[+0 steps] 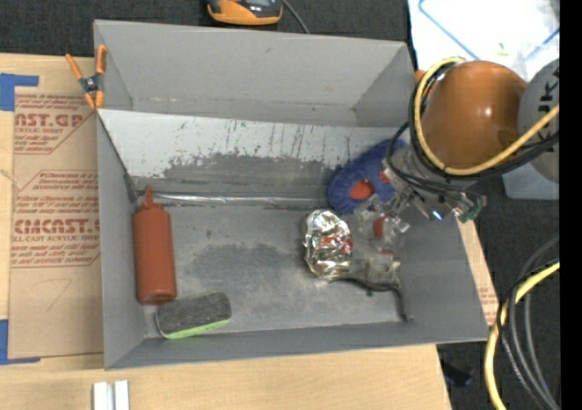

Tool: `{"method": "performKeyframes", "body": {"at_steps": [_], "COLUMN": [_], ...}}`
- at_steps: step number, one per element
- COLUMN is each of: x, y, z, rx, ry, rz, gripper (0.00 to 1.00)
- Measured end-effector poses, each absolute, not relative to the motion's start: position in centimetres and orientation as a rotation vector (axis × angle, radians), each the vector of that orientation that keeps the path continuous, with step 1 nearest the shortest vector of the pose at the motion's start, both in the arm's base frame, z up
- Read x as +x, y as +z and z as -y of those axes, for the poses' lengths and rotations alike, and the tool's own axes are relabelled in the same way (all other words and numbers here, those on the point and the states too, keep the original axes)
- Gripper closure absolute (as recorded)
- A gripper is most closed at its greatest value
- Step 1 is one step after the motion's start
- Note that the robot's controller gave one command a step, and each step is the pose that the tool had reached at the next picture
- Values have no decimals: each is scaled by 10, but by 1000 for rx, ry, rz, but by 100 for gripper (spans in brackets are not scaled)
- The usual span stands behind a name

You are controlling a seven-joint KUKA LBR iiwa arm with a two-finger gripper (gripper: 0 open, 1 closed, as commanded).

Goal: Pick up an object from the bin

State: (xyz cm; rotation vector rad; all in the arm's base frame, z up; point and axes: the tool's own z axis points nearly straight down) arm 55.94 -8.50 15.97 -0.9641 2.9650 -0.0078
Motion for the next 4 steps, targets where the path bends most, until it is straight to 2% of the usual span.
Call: {"method": "performKeyframes", "body": {"at_steps": [1,2,3,4], "x": [552,557,554,560], "y": [120,220,156,223], "z": [45,79,50,80], "rx": [-910,-942,-851,-610], "ry": [13,-2,13,-1], "rz": [-2988,-2971,-3005,-3046], "gripper": [100,100,100,100]}}
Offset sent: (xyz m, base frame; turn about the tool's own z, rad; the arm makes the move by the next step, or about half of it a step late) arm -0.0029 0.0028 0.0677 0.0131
